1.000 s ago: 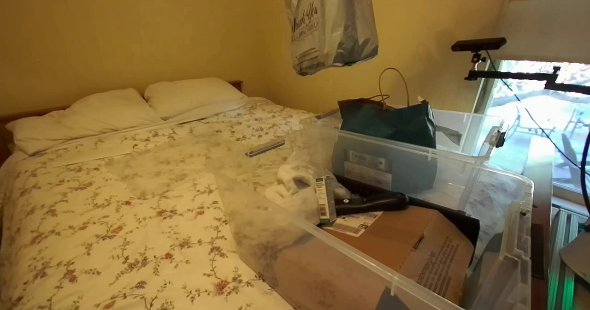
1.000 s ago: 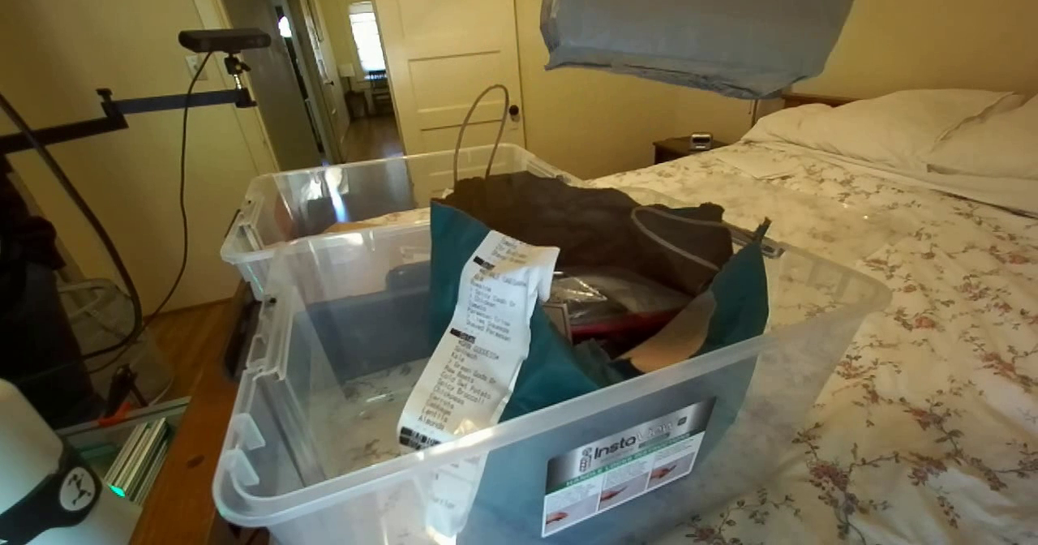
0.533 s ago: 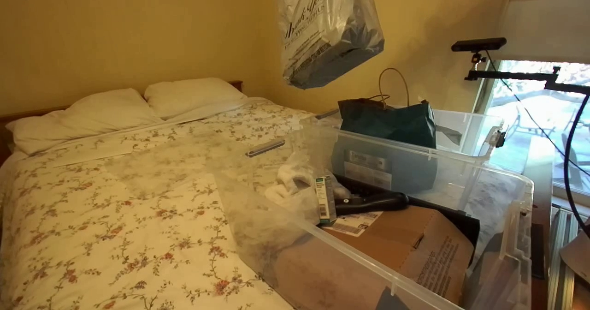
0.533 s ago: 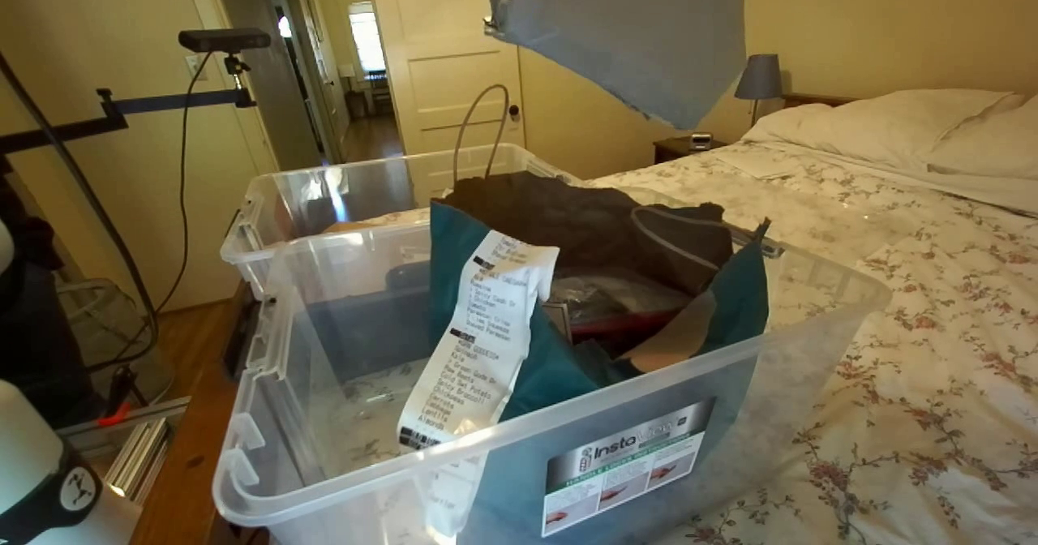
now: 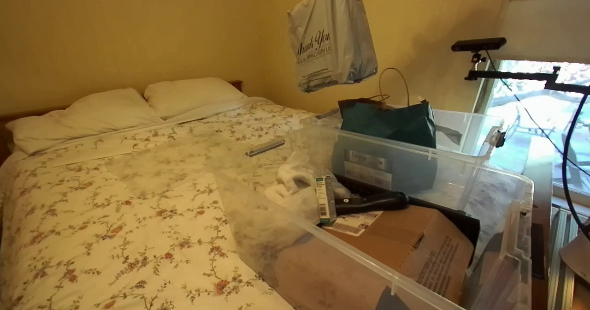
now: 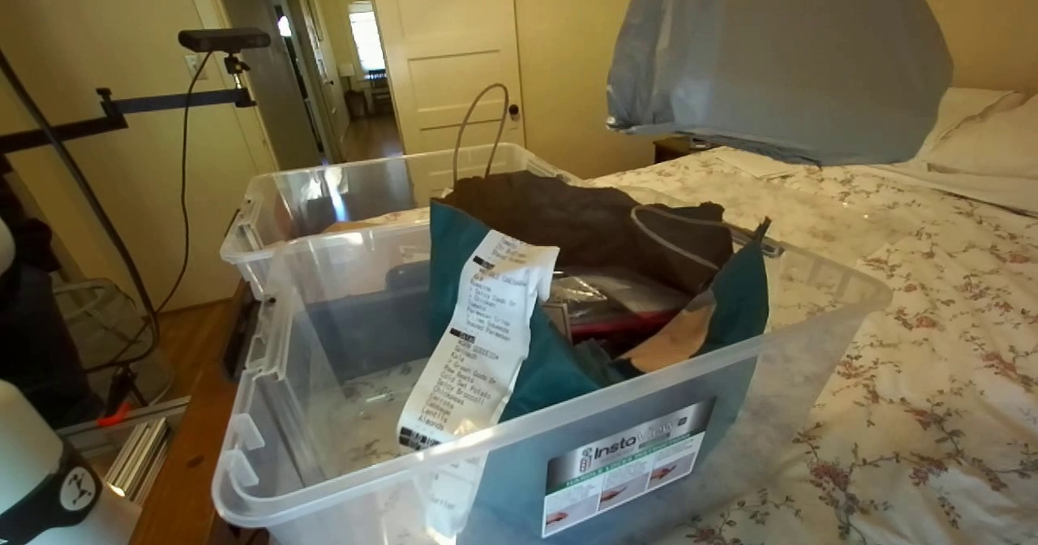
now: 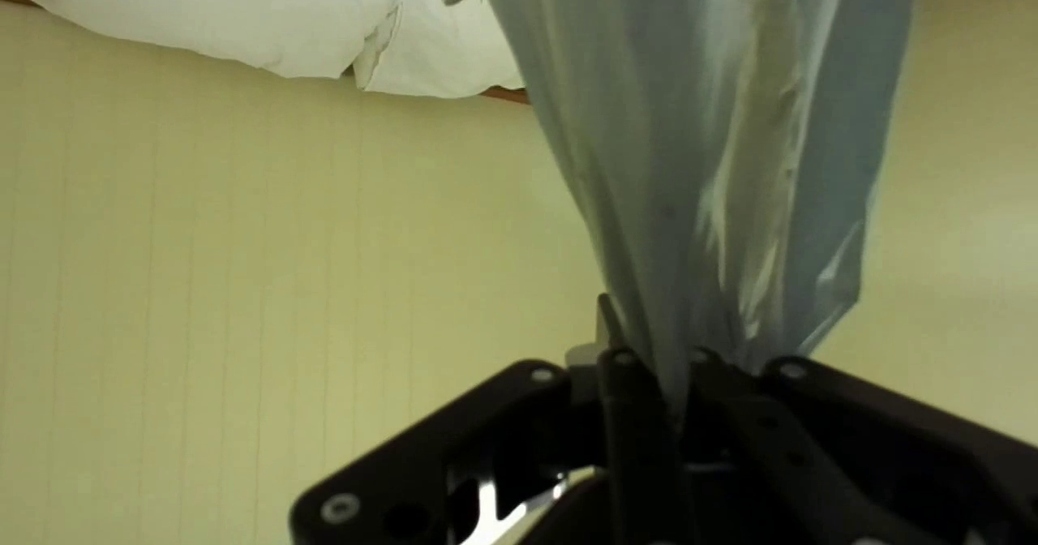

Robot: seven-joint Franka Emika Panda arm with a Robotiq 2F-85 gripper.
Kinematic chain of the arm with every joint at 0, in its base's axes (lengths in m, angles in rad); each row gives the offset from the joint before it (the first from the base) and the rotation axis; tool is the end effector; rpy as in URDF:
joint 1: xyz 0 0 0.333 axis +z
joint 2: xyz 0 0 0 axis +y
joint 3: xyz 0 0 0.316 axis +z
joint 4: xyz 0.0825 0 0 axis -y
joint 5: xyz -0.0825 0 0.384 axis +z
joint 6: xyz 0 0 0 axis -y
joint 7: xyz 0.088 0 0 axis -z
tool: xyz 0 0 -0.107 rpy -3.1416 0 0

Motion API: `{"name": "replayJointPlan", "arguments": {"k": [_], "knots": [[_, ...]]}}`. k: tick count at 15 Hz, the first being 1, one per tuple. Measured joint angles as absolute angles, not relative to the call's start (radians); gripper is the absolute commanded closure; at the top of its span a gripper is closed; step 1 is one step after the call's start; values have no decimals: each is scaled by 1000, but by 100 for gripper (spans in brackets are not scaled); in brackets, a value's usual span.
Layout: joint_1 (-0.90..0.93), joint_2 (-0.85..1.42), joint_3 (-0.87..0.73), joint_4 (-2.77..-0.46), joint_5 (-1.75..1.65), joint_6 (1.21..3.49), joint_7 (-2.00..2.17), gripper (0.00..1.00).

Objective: Pick up the plastic from the box and put it in the other box

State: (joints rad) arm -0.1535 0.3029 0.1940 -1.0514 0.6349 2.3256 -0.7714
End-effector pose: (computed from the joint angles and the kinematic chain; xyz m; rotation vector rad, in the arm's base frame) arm 0.6653 0.0052 0.7921 -2.3105 -0.6837 -1.5307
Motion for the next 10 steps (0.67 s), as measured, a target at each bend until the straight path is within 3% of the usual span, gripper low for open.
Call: {"name": "replayJointPlan", "arguments": {"k": [10], "knots": [[-311,218,127,-1109,664,2297,-808,100]]}}
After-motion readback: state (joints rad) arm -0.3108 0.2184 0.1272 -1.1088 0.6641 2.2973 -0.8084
